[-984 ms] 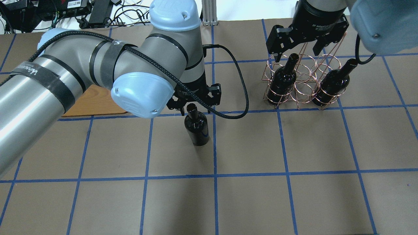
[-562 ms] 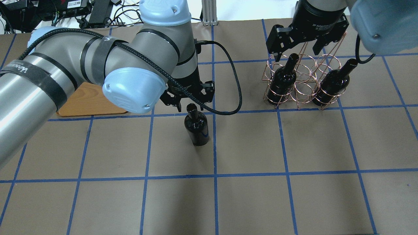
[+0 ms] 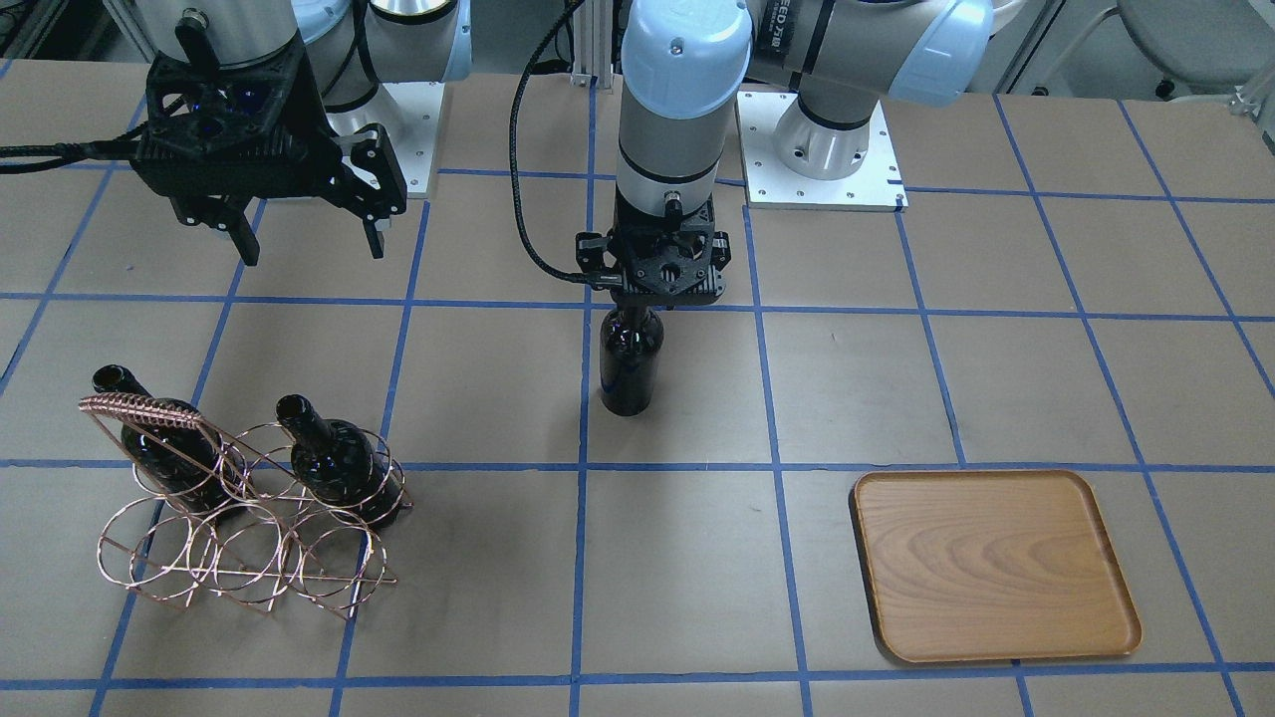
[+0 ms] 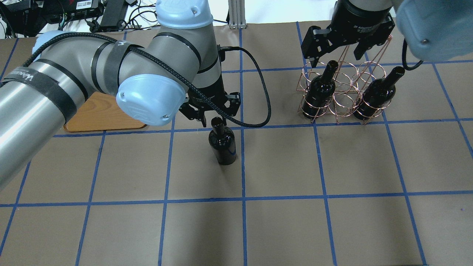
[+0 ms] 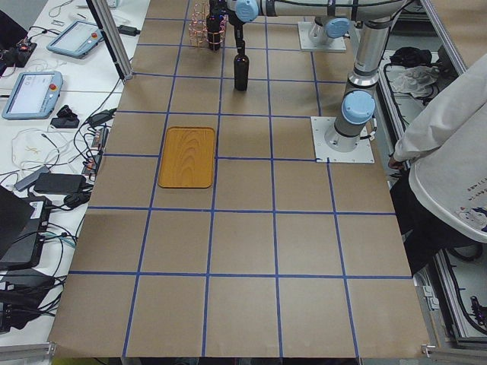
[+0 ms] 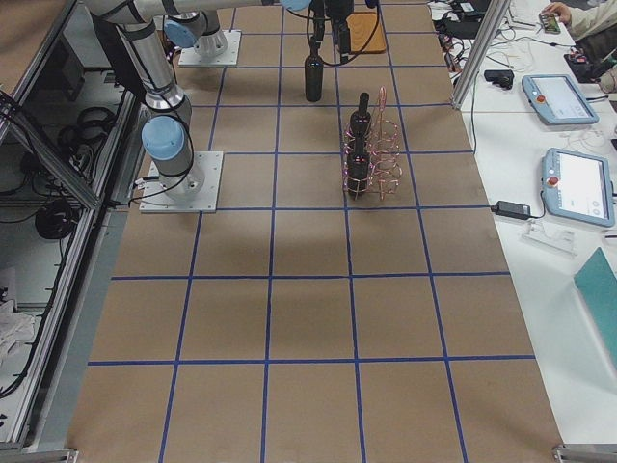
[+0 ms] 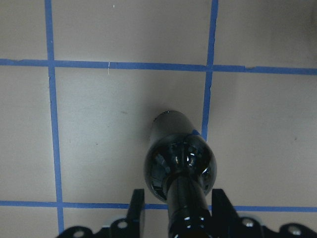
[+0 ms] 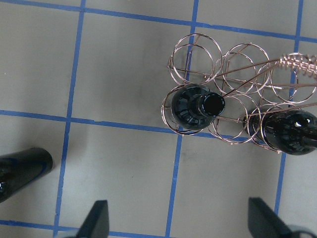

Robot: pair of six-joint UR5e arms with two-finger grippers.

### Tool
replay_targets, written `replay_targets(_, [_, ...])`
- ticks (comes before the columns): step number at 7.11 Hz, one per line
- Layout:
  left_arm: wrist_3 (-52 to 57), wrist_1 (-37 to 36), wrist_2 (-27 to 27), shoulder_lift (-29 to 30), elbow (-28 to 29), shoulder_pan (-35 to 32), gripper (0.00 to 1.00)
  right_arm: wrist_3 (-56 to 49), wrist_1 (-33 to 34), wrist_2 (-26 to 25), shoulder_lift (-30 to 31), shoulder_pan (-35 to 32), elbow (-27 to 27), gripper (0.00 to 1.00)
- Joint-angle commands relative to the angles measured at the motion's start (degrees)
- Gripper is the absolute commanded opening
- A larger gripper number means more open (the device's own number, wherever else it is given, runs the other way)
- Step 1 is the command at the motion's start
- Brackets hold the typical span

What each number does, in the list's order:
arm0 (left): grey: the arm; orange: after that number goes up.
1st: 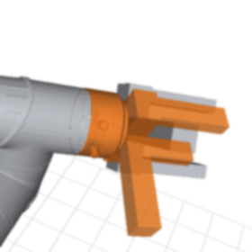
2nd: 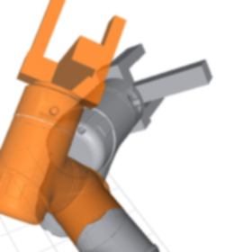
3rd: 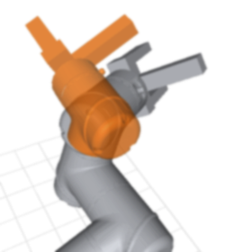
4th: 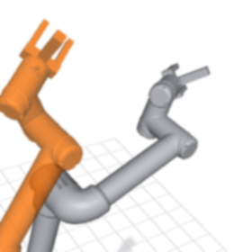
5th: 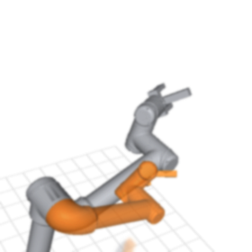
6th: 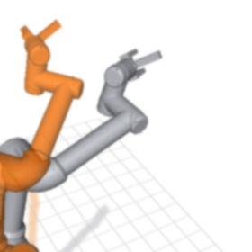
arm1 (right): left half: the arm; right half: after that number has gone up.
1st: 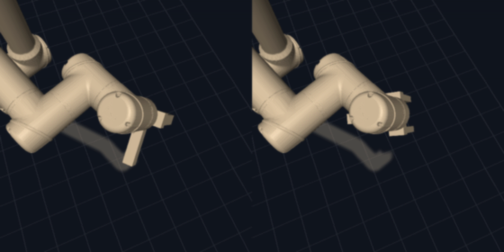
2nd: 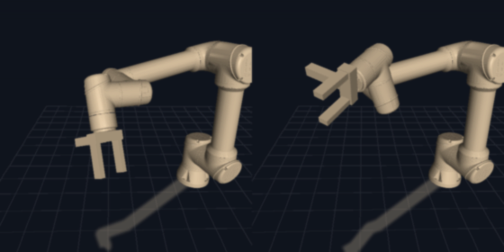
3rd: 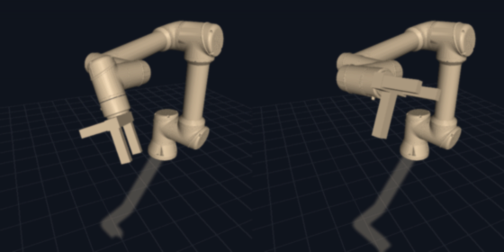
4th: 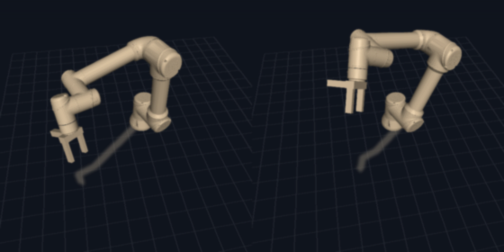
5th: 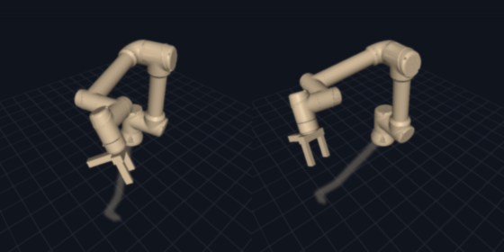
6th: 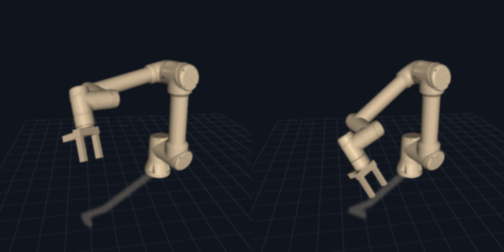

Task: Take wine from basket and place on tray
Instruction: 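Lower the left gripper over the standing bottle and grasp its neck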

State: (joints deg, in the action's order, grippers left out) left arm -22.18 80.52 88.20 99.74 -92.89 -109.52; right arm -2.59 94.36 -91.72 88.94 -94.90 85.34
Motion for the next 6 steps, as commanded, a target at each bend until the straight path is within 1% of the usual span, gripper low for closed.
replay_targets(1, [-0.5,0.0,-0.2,0.1,0.0,0.0,0.31,0.3,-0.1,0.0,0.0,0.0,0.1,1.00])
replay_targets(3, [-0.9,0.0,-0.3,-0.2,0.1,0.0,0.00,0.2,-0.1,0.0,0.0,0.0,0.0,1.00])
replay_targets(5, [0.2,0.1,0.5,-1.0,1.1,1.2,0.00,0.1,0.0,0.0,0.0,0.0,0.0,1.00])
replay_targets(6, [1.0,0.7,0.5,-1.6,2.6,3.9,0.00,0.1,0.0,0.0,0.0,0.0,0.0,1.00])
